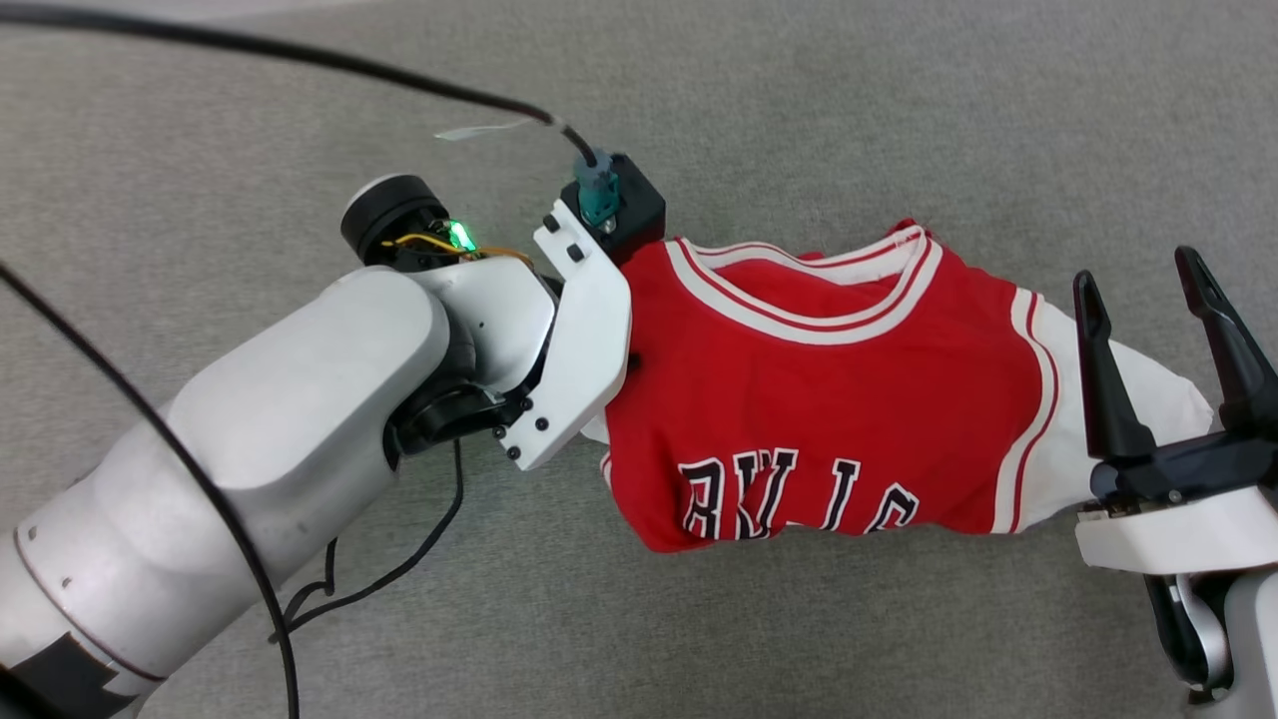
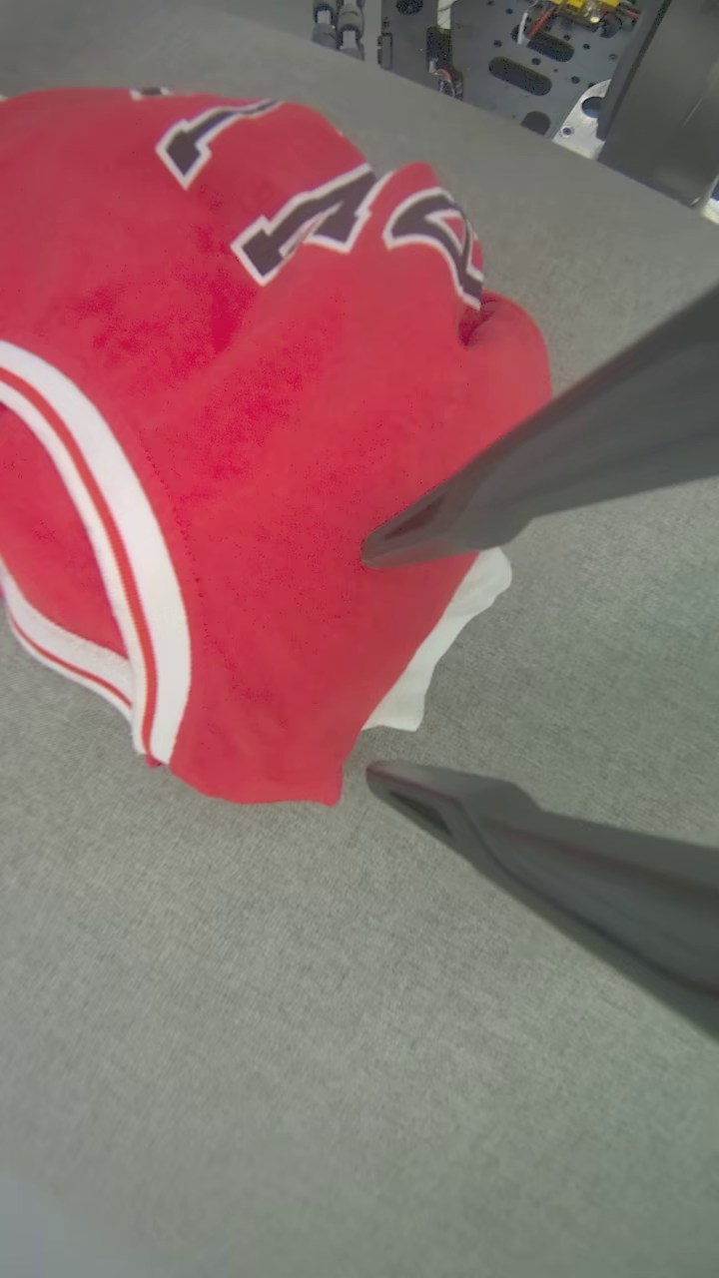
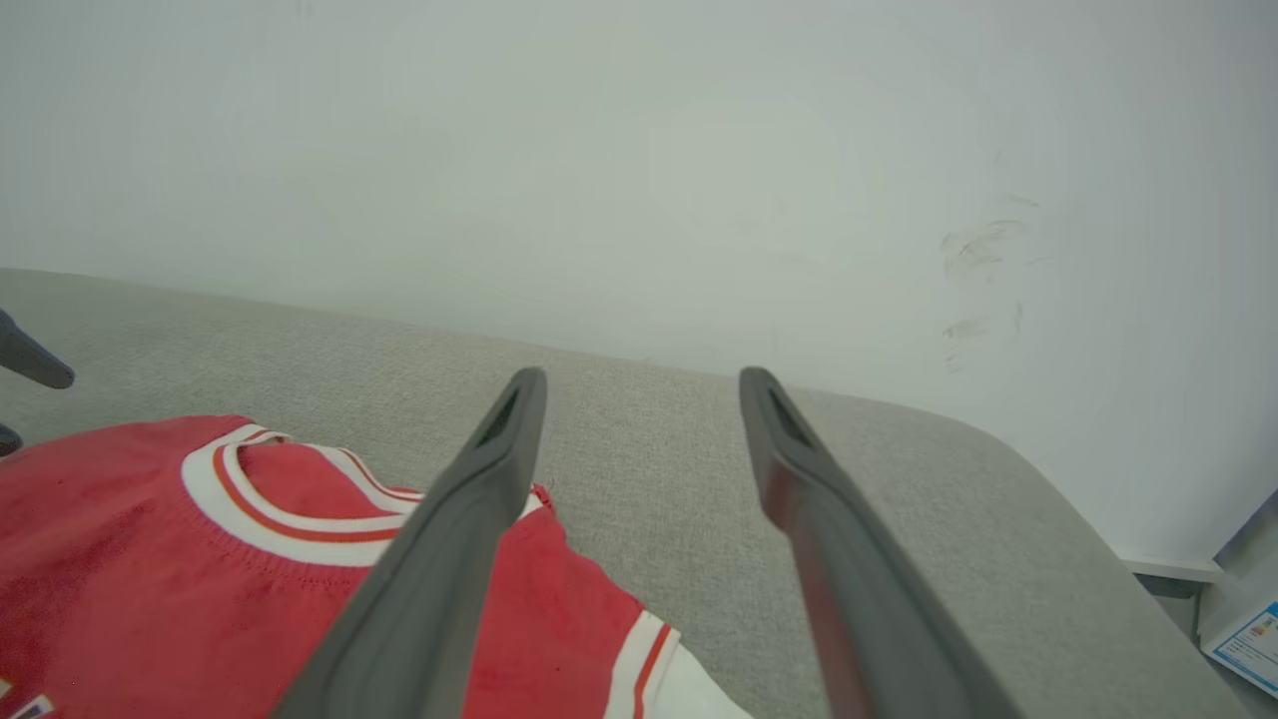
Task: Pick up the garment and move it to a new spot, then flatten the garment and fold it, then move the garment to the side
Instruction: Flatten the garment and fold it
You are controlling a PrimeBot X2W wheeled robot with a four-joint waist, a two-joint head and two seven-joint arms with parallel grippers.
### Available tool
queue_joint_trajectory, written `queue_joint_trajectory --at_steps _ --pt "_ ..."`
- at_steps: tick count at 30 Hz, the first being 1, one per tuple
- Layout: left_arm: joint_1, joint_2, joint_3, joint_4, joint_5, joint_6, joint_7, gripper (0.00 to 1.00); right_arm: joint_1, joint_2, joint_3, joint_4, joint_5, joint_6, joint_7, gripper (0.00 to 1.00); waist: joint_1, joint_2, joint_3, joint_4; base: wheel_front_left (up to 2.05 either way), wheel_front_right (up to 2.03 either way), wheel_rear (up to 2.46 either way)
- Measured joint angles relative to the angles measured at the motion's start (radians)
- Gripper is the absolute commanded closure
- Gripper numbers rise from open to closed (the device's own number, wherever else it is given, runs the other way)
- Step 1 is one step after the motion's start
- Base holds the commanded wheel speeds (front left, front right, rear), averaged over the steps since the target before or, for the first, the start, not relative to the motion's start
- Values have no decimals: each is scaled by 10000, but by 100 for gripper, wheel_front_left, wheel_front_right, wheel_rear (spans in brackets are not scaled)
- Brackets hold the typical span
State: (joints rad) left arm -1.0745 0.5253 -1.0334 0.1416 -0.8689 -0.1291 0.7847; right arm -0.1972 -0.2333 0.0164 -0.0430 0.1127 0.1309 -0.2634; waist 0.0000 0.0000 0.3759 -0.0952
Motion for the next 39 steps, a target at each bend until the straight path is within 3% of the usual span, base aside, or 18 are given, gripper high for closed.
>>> queue_joint_trajectory --at_steps 7,13,14,15,21,25,28,32,39 --pt "-514 25 -1733 963 -598 0 203 0 -313 127 174 35 -176 0 0 0 0 0 553 -365 0 0 0" --pt "-662 113 -2176 1204 -579 0 280 0 -438 186 184 69 -278 2 0 0 0 0 781 -493 0 0 0" --pt "-665 111 -2197 1208 -577 0 278 55 -438 188 182 79 -299 0 0 0 -1 0 772 -489 0 0 0" --pt "-665 105 -2213 1210 -566 0 276 100 -438 190 184 81 -334 0 0 0 0 0 752 -478 0 0 0" --pt "-587 29 -2420 1164 -453 0 -339 100 -416 190 242 128 -420 0 0 0 0 0 412 -271 0 0 0" --pt "-671 453 -2481 777 -424 0 -1323 100 -173 178 190 211 -422 0 0 0 0 0 -3 -59 0 0 0" --pt "-826 972 -2385 343 -602 0 -1918 100 101 180 50 259 -418 2 2 0 0 0 -336 162 0 0 0" --pt "-820 2088 -2144 -38 -838 19 -2146 100 383 186 -31 265 -418 0 0 0 0 0 -717 522 0 0 0" --pt "-174 3695 -1854 -387 -1285 746 -2203 100 542 199 -33 286 -416 2 0 0 0 0 -1047 922 0 0 0"
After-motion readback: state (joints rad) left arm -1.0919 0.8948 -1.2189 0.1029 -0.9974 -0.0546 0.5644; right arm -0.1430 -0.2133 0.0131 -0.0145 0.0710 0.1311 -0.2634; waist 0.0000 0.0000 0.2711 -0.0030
